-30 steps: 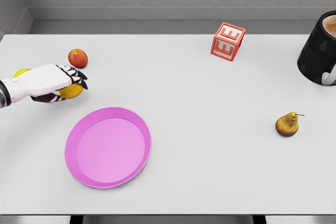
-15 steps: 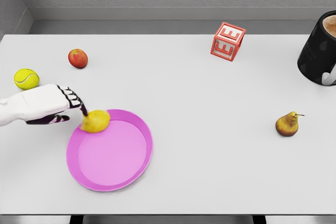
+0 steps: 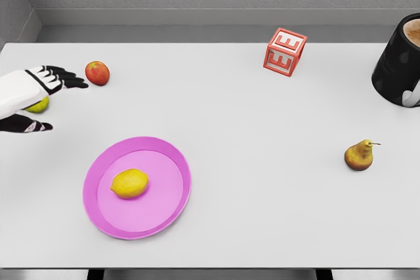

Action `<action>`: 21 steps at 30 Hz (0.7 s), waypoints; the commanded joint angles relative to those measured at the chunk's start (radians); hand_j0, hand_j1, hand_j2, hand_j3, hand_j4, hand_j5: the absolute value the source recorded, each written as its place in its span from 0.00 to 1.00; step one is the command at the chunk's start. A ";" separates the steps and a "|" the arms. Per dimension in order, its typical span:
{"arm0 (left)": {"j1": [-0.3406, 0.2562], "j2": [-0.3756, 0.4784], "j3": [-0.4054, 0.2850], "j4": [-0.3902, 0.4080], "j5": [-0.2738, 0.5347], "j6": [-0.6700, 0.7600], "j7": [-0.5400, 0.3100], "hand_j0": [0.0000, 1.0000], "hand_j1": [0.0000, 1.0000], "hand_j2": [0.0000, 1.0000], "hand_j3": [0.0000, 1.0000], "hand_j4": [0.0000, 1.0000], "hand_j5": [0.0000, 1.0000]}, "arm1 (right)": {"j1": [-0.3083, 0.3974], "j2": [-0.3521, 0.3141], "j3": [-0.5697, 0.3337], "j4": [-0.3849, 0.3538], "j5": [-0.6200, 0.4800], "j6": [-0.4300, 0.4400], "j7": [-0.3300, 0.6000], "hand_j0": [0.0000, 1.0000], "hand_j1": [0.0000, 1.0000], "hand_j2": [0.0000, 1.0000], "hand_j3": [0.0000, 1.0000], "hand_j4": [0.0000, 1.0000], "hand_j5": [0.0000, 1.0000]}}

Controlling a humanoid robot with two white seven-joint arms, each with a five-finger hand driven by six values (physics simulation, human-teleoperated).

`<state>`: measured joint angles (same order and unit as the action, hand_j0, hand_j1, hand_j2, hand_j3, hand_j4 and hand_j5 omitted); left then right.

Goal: Put the lemon on the plate with left arm

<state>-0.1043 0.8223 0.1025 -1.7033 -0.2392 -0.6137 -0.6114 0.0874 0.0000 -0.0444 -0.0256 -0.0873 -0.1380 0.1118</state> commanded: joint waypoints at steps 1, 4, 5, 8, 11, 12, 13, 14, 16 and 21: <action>-0.002 -0.011 0.006 0.039 0.083 0.003 0.001 1.00 1.00 1.00 1.00 1.00 1.00 | 0.000 0.000 0.000 0.000 0.000 0.000 0.000 1.00 1.00 1.00 1.00 1.00 1.00; -0.002 -0.025 0.008 0.056 0.084 0.003 0.001 1.00 1.00 1.00 1.00 1.00 1.00 | 0.000 0.000 0.000 0.001 0.000 0.000 0.000 1.00 1.00 1.00 1.00 1.00 1.00; -0.002 -0.025 0.008 0.056 0.084 0.003 0.001 1.00 1.00 1.00 1.00 1.00 1.00 | 0.000 0.000 0.000 0.000 0.000 0.000 0.000 1.00 1.00 1.00 1.00 1.00 1.00; -0.003 -0.023 0.008 0.056 0.084 0.003 0.001 1.00 1.00 1.00 1.00 1.00 1.00 | 0.000 0.000 0.000 0.001 0.000 0.000 0.000 1.00 1.00 1.00 1.00 1.00 1.00; 0.000 -0.025 0.008 0.057 0.083 0.003 0.001 1.00 1.00 1.00 1.00 1.00 1.00 | 0.000 0.000 0.000 0.001 0.000 0.000 0.000 1.00 1.00 1.00 1.00 1.00 1.00; -0.002 -0.014 0.006 0.057 0.083 0.003 0.001 1.00 1.00 1.00 1.00 1.00 1.00 | 0.000 0.000 0.000 0.001 0.000 0.001 0.000 1.00 1.00 1.00 1.00 1.00 1.00; -0.005 -0.014 0.006 0.060 0.083 0.003 0.001 1.00 1.00 1.00 1.00 1.00 1.00 | 0.000 0.000 0.000 0.000 0.000 0.000 0.000 1.00 1.00 1.00 1.00 1.00 1.00; -0.006 -0.017 0.005 0.060 0.084 0.003 0.001 1.00 1.00 1.00 1.00 1.00 1.00 | 0.000 0.000 0.000 0.001 0.000 0.000 0.000 1.00 1.00 1.00 1.00 1.00 1.00; -0.011 -0.018 0.009 0.060 0.084 0.003 0.001 1.00 1.00 1.00 1.00 1.00 1.00 | 0.000 0.000 0.000 0.001 0.000 0.000 0.000 1.00 1.00 1.00 1.00 1.00 1.00; -0.011 -0.022 0.016 0.060 0.086 0.003 0.001 1.00 1.00 1.00 1.00 1.00 1.00 | 0.000 0.000 0.000 0.000 0.000 0.000 0.000 1.00 1.00 1.00 1.00 1.00 1.00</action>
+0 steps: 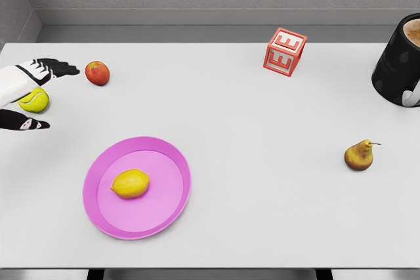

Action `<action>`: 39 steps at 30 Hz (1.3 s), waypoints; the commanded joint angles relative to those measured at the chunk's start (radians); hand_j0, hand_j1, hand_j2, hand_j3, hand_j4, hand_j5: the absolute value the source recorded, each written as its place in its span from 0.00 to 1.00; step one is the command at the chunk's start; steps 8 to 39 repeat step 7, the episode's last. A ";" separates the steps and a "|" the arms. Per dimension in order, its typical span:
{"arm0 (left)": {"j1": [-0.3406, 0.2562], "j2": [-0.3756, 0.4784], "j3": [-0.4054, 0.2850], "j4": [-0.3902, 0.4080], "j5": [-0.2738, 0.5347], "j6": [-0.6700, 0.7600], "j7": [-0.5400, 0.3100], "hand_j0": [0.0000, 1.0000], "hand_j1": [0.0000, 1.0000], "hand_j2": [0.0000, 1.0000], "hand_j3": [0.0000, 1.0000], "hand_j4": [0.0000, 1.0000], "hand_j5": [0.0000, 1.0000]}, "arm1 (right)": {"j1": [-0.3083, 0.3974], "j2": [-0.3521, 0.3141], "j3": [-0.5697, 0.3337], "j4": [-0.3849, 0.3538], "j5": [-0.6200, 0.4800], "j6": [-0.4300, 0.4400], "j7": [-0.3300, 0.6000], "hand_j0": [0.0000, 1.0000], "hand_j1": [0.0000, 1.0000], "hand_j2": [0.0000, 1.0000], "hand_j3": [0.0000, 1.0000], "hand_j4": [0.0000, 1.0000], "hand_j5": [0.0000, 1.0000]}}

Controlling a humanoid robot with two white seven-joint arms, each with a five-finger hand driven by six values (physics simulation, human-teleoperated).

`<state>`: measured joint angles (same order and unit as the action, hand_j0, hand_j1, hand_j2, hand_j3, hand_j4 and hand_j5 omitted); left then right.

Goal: Put the lemon on the plate with left arm

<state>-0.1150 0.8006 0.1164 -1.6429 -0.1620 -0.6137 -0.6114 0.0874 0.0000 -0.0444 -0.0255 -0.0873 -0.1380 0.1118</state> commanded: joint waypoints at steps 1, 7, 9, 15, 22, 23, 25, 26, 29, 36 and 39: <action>0.000 -0.001 0.002 0.000 0.007 0.003 0.001 1.00 1.00 1.00 1.00 1.00 1.00 | 0.000 0.000 0.000 -0.001 0.000 0.000 0.000 1.00 1.00 1.00 1.00 1.00 1.00; 0.000 -0.001 0.002 0.000 0.010 0.003 0.001 1.00 1.00 1.00 1.00 1.00 1.00 | 0.000 0.000 0.000 -0.001 0.000 0.000 0.000 1.00 1.00 1.00 1.00 1.00 1.00; 0.000 -0.001 0.002 0.000 0.010 0.003 0.001 1.00 1.00 1.00 1.00 1.00 1.00 | 0.000 0.000 0.000 -0.001 0.000 0.000 0.000 1.00 1.00 1.00 1.00 1.00 1.00; 0.000 -0.001 0.002 0.000 0.010 0.003 0.001 1.00 1.00 1.00 1.00 1.00 1.00 | 0.000 0.000 0.000 -0.001 0.000 0.000 0.000 1.00 1.00 1.00 1.00 1.00 1.00; 0.000 -0.001 0.002 0.000 0.010 0.003 0.001 1.00 1.00 1.00 1.00 1.00 1.00 | 0.000 0.000 0.000 -0.001 0.000 0.000 0.000 1.00 1.00 1.00 1.00 1.00 1.00; 0.000 -0.001 0.002 0.000 0.010 0.003 0.001 1.00 1.00 1.00 1.00 1.00 1.00 | 0.000 0.000 0.000 -0.001 0.000 0.000 0.000 1.00 1.00 1.00 1.00 1.00 1.00; 0.000 -0.001 0.002 0.000 0.010 0.003 0.001 1.00 1.00 1.00 1.00 1.00 1.00 | 0.000 0.000 0.000 -0.001 0.000 0.000 0.000 1.00 1.00 1.00 1.00 1.00 1.00; 0.000 -0.001 0.002 0.000 0.010 0.003 0.001 1.00 1.00 1.00 1.00 1.00 1.00 | 0.000 0.000 0.000 -0.001 0.000 0.000 0.000 1.00 1.00 1.00 1.00 1.00 1.00; 0.000 -0.001 0.002 0.000 0.010 0.003 0.001 1.00 1.00 1.00 1.00 1.00 1.00 | 0.000 0.000 0.000 -0.001 0.000 0.000 0.000 1.00 1.00 1.00 1.00 1.00 1.00; 0.000 -0.001 0.002 0.000 0.010 0.003 0.001 1.00 1.00 1.00 1.00 1.00 1.00 | 0.000 0.000 0.000 -0.001 0.000 0.000 0.000 1.00 1.00 1.00 1.00 1.00 1.00; 0.000 -0.001 0.002 0.000 0.010 0.003 0.001 1.00 1.00 1.00 1.00 1.00 1.00 | 0.000 0.000 0.000 -0.001 0.000 0.000 0.000 1.00 1.00 1.00 1.00 1.00 1.00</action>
